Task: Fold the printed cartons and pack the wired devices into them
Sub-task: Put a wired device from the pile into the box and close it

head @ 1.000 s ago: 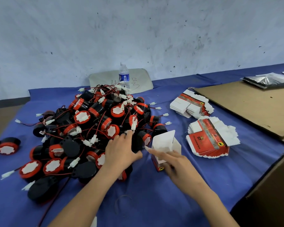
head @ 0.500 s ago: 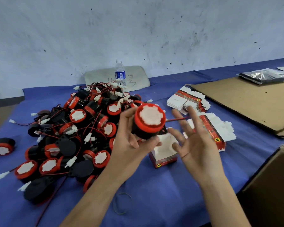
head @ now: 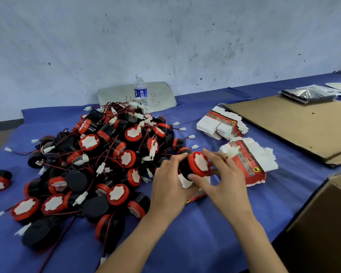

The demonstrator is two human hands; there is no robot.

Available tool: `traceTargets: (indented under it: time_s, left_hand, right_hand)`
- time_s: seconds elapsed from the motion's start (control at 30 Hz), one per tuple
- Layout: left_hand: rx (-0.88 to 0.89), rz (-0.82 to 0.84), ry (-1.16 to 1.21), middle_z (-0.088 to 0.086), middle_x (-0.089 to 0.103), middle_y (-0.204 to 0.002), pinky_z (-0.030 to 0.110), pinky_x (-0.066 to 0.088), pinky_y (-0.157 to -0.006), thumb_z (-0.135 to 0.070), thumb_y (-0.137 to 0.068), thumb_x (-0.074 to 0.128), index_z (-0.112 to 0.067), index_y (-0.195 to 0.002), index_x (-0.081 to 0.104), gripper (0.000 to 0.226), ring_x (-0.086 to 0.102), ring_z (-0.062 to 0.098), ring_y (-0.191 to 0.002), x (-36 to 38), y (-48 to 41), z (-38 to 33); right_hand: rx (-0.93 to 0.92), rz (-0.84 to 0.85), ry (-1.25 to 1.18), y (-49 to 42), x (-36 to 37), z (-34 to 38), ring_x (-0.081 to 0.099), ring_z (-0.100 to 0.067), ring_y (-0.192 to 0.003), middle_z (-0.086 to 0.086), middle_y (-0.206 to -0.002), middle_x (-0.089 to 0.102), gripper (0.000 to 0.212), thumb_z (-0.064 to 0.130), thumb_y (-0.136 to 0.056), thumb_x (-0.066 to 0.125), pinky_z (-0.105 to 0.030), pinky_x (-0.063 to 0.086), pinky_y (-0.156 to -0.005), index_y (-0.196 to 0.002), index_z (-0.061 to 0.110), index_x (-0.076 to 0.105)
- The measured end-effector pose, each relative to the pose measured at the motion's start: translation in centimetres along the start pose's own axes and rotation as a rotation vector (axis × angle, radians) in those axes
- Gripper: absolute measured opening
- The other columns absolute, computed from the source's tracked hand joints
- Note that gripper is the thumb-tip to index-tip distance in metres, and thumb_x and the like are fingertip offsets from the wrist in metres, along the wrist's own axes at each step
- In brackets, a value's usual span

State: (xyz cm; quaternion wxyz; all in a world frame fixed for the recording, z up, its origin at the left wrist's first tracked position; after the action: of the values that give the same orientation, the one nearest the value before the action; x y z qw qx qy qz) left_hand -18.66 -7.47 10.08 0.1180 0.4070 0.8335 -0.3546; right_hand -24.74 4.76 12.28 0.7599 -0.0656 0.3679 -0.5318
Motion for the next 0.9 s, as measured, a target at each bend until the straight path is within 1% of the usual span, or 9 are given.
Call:
traceTargets:
  time_s: [0.1,0.2,0.27,0.37,0.43,0.53,0.7,0.8,0.9]
  left_hand:
    - [0.096,-0.038,-0.002,-0.027,0.041,-0.119,0.040,0.044,-0.098,-0.048,-0.069,0.070,-0.035,-0.137,0.044,0.073,0.042,0.004,-0.113,0.5,0.1,-0.3]
    - [0.056,-0.092,0.127,-0.020,0.010,-0.153,0.017,0.023,-0.113,-0.057,-0.070,0.074,-0.049,-0.148,0.010,0.101,0.016,0.006,-0.144,1.2,0.5,1.4]
    - [-0.044,-0.064,0.221,-0.008,0.000,-0.159,0.011,0.018,-0.112,-0.046,-0.067,0.084,-0.049,-0.146,-0.004,0.119,0.007,0.005,-0.147,2.6,0.9,3.6]
    - [-0.164,0.023,0.266,-0.001,0.029,-0.154,0.035,0.036,-0.112,-0.019,-0.073,0.084,-0.045,-0.144,0.000,0.114,0.032,0.013,-0.141,4.8,1.8,6.5]
    - [-0.211,0.027,0.231,-0.006,0.042,-0.148,0.040,0.041,-0.107,-0.018,-0.079,0.079,-0.057,-0.142,-0.002,0.111,0.043,0.010,-0.134,5.3,2.3,7.8]
    - [-0.225,0.049,0.199,-0.005,0.037,-0.153,0.038,0.041,-0.108,-0.021,-0.080,0.077,-0.066,-0.139,-0.004,0.109,0.042,0.010,-0.135,5.7,2.5,8.8]
    - [-0.172,0.018,0.143,-0.019,0.031,-0.152,0.018,0.038,-0.106,-0.010,-0.082,0.073,-0.070,-0.137,0.000,0.109,0.037,-0.002,-0.135,5.5,2.4,8.7]
    - [-0.044,-0.010,0.081,-0.007,0.019,-0.159,0.008,0.029,-0.106,0.000,-0.085,0.066,-0.066,-0.139,0.013,0.101,0.022,0.002,-0.144,5.1,2.7,7.8]
    - [0.062,0.012,-0.035,-0.005,0.012,-0.161,0.018,0.040,-0.105,0.001,-0.090,0.061,-0.050,-0.140,0.036,0.075,0.030,0.008,-0.142,5.5,3.3,6.9]
  right_hand:
    - [0.096,0.006,-0.119,-0.4,0.1,-1.8,0.060,-0.002,-0.098,0.009,-0.109,0.065,0.056,0.029,-0.071,0.081,-0.019,0.047,-0.088,-0.122,0.026,0.061]
    - [0.125,0.028,-0.130,-0.9,0.8,-3.0,0.060,0.003,-0.096,0.012,-0.106,0.066,0.057,0.029,-0.072,0.081,-0.010,0.045,-0.086,-0.125,0.027,0.060]
    - [0.121,0.118,-0.093,-0.9,2.4,-3.5,0.060,-0.005,-0.098,0.009,-0.107,0.064,0.061,0.028,-0.074,0.081,-0.007,0.042,-0.085,-0.130,0.023,0.058]
    - [0.066,0.244,0.058,-0.2,5.3,-4.5,0.058,-0.015,-0.107,0.004,-0.112,0.059,0.059,0.029,-0.077,0.079,-0.008,0.037,-0.086,-0.131,0.020,0.057]
    - [0.060,0.226,0.125,0.2,5.9,-5.7,0.054,-0.018,-0.116,0.000,-0.124,0.058,0.055,0.028,-0.081,0.077,-0.014,0.036,-0.095,-0.131,0.016,0.058]
    - [0.009,0.150,0.182,0.3,5.9,-6.5,0.053,-0.020,-0.120,-0.001,-0.127,0.059,0.045,0.019,-0.079,0.078,-0.016,0.034,-0.098,-0.122,0.011,0.066]
    - [-0.063,0.259,0.264,0.9,7.6,-6.2,0.058,-0.016,-0.110,0.002,-0.123,0.060,0.021,0.021,-0.090,0.067,-0.019,0.044,-0.087,-0.108,0.011,0.072]
    - [-0.103,0.322,0.300,0.8,7.8,-6.1,0.053,-0.012,-0.113,0.003,-0.118,0.061,0.022,0.023,-0.097,0.055,-0.024,0.045,-0.085,-0.105,0.014,0.073]
    - [-0.125,0.370,0.314,0.6,8.0,-6.0,0.051,-0.015,-0.113,0.001,-0.116,0.060,0.025,0.007,-0.092,0.053,-0.024,0.046,-0.084,-0.110,0.012,0.071]
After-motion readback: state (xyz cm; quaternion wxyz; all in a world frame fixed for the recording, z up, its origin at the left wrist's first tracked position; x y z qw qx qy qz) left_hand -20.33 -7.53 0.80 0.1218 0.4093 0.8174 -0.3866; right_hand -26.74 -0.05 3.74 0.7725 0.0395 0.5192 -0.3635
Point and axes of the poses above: each hand's wrist, its own y-axis away from the middle knuckle, its own x-axis out of the palm, z = x × y, the point moved 8 cm from there along -y, towards the middle knuckle
